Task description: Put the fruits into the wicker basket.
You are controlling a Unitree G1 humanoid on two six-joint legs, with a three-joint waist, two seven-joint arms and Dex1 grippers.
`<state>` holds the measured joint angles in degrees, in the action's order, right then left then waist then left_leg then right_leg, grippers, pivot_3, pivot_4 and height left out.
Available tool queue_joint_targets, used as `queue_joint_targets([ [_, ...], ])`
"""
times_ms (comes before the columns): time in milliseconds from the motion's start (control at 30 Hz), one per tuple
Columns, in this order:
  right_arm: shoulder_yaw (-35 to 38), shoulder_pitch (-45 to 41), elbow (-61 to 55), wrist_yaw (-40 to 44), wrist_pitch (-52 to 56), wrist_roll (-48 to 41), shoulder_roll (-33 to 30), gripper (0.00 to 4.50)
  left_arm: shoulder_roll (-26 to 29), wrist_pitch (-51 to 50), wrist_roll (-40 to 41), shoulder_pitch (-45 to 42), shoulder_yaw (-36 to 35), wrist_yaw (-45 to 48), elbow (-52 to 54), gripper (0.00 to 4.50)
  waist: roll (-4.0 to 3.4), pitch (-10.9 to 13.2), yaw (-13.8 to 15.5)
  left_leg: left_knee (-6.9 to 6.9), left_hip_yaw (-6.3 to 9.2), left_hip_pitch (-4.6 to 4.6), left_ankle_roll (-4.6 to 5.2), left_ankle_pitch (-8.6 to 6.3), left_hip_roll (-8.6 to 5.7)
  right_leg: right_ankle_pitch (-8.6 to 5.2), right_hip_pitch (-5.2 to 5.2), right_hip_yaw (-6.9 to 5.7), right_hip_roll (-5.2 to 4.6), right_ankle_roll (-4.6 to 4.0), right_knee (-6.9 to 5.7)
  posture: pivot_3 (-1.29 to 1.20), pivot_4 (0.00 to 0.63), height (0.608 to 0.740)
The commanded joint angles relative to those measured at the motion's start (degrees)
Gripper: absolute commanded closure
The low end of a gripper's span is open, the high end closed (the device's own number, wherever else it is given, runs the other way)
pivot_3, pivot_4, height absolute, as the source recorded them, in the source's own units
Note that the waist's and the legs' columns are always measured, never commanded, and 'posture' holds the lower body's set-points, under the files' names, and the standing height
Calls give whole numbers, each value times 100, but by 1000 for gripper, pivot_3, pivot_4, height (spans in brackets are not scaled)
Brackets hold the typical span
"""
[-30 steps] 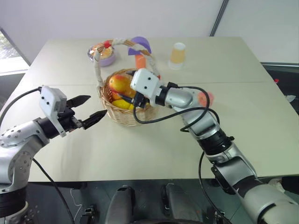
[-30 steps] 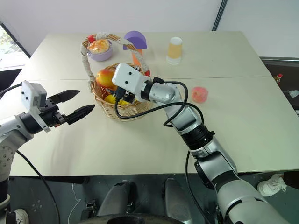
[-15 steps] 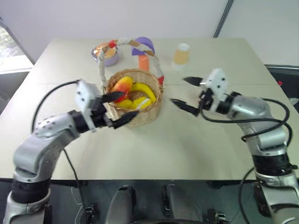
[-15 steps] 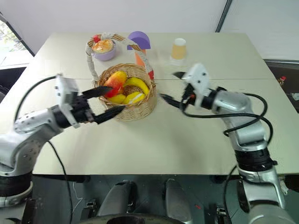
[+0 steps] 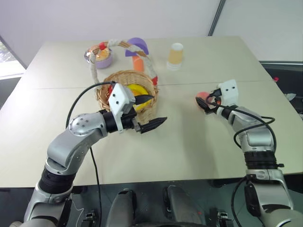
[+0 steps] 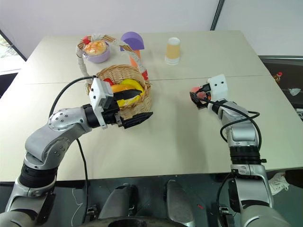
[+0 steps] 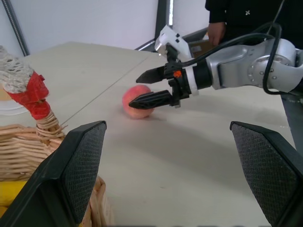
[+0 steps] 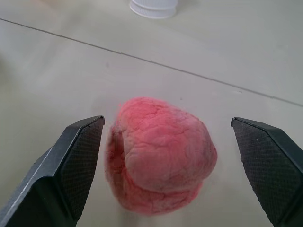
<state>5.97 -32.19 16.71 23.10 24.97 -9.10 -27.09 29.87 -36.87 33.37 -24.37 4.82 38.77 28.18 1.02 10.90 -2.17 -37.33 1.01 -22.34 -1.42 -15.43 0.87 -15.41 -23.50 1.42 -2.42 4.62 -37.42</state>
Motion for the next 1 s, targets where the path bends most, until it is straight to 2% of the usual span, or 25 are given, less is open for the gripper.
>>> queue_joint_targets([
  [33,64,-113,100,46,-184,-44,81,30,81,72,27,69,-200,8,203,0,0,0,4,0,0,0,0,0,0,0,0,0,0,0,0,0,150,740],
  [67,78,-115,90,55,-176,-68,101,559,88,74,33,83,-207,-2,214,0,0,0,4,0,0,0,0,0,0,0,0,0,-1,0,1,0,150,740],
  [100,89,-111,54,48,-160,-75,115,828,93,74,41,103,-219,-7,231,0,-1,0,5,0,0,-1,0,0,0,0,0,0,-2,0,1,0,150,740],
  [167,82,-107,-54,45,-159,-45,100,1777,101,80,39,138,-254,-16,246,0,0,0,6,-1,1,-1,0,0,-1,0,1,0,-3,0,1,0,150,740],
  [200,74,-90,-215,83,-166,-41,54,2037,130,105,18,175,-311,-17,230,0,-1,0,6,-1,2,0,0,0,-1,0,1,-1,-2,0,1,0,150,740],
  [300,-70,51,-1107,595,-219,-145,-188,2060,233,132,30,296,-647,-78,105,0,-5,3,-10,1,2,-1,0,0,-1,0,-2,0,-2,1,1,0,150,740],
  [433,-523,305,-2868,1969,-548,-645,-650,2060,539,151,151,709,-1379,29,-47,0,-12,7,-44,7,5,-4,0,0,4,-1,-10,-1,3,1,1,0,150,740],
  [533,-897,128,-3861,2412,43,-1350,-539,2060,869,210,170,1121,-1861,245,-252,0,-11,7,-40,9,11,2,1,0,14,-1,-8,-2,11,0,1,0,150,740],
  [600,-1277,-178,-3887,2209,188,-1246,-184,2060,958,224,267,1292,-2070,344,-328,0,-11,7,-38,9,16,3,0,0,17,-2,-6,-7,11,-1,0,0,150,740],
  [700,-1904,-690,-3507,1607,428,-909,733,2060,999,313,192,1491,-2212,323,-389,0,-10,6,-21,0,18,4,-7,4,16,-1,-4,-9,4,-2,-6,0,150,740],
  [833,-2236,-1165,-2658,681,740,-434,1787,2060,897,300,294,1673,-2309,136,-139,0,-4,3,9,2,21,-2,-16,8,11,0,-7,-13,-12,-3,-10,0,150,740],
  [967,-2185,-1342,-2141,437,576,-225,2112,2060,770,274,340,1828,-2286,-69,159,0,-3,2,104,8,20,-18,-17,8,-2,1,-18,-13,-33,-2,0,0,150,740],
  [1000,-2125,-1364,-2158,417,489,-233,2149,1039,741,264,351,1844,-2272,-119,215,0,-3,2,119,8,17,-18,-16,7,-3,1,-18,-13,-34,-1,8,0,150,740],
])
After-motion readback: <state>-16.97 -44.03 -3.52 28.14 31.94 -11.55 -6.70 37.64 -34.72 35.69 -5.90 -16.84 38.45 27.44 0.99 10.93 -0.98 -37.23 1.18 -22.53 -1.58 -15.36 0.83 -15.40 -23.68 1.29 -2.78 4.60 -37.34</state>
